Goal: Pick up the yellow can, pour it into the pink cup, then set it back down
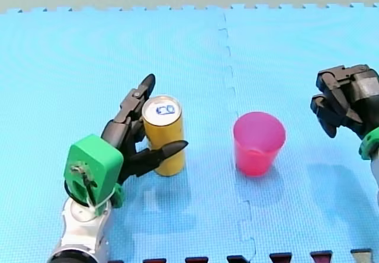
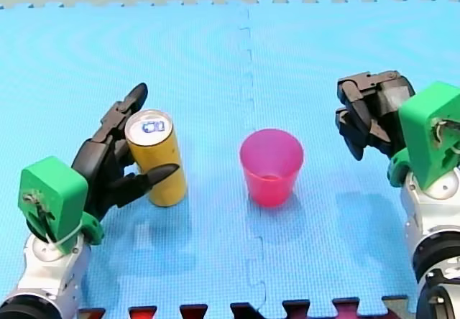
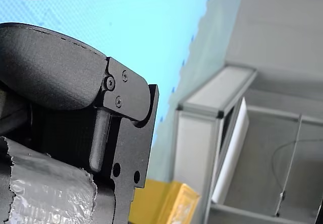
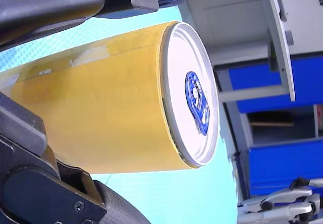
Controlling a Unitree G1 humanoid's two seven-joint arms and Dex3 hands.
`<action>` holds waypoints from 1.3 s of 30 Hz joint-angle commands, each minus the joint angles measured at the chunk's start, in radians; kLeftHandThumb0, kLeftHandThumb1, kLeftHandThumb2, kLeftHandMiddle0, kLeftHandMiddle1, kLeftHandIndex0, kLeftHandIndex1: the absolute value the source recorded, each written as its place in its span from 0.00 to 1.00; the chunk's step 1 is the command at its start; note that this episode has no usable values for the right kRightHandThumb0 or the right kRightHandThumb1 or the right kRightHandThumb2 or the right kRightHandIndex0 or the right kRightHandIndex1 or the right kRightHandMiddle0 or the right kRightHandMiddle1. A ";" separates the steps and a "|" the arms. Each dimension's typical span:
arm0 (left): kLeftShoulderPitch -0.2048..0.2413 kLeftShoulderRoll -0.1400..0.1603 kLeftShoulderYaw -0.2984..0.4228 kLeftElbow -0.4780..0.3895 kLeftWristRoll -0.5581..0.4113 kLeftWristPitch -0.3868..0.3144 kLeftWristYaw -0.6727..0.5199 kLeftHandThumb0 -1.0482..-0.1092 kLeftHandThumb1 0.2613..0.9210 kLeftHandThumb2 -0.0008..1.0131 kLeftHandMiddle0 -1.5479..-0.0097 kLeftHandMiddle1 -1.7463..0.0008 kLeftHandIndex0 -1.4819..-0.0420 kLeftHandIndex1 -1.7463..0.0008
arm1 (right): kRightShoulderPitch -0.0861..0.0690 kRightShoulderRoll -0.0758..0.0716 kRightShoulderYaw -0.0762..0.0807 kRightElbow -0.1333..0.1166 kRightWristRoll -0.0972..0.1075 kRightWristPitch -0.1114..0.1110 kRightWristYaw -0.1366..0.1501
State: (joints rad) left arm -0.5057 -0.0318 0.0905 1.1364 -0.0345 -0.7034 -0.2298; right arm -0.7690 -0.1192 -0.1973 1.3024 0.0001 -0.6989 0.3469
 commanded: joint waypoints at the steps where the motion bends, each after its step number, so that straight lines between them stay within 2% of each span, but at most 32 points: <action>1: -0.004 0.005 -0.001 0.001 0.001 -0.002 -0.002 0.12 0.68 0.01 0.91 0.99 0.93 1.00 | 0.002 -0.006 -0.003 -0.004 0.006 -0.004 0.001; 13: -0.012 0.009 -0.006 -0.003 0.007 0.010 -0.019 0.14 0.67 0.00 0.90 0.99 0.92 1.00 | 0.004 -0.006 0.000 -0.005 0.005 -0.007 0.001; 24: -0.040 -0.001 -0.011 0.019 0.017 0.030 -0.009 0.17 0.66 0.00 0.90 1.00 0.91 1.00 | 0.006 -0.008 -0.002 -0.007 0.008 -0.008 0.007; 36: -0.054 -0.006 -0.010 0.032 0.019 0.046 0.002 0.21 0.63 0.00 0.90 1.00 0.90 1.00 | 0.010 -0.009 -0.005 -0.013 0.024 -0.018 0.029; 37: -0.055 -0.007 -0.010 0.033 0.021 0.048 0.009 0.21 0.63 0.00 0.86 0.98 0.89 0.99 | 0.010 -0.009 -0.005 -0.014 0.025 -0.018 0.030; 39: -0.057 -0.010 -0.013 0.033 0.034 0.052 0.050 0.30 0.62 0.00 0.76 0.96 0.82 0.98 | 0.010 -0.010 -0.004 -0.015 0.026 -0.019 0.031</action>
State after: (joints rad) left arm -0.5546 -0.0423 0.0785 1.1681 -0.0052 -0.6563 -0.2008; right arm -0.7591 -0.1242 -0.1987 1.2911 0.0217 -0.7124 0.3764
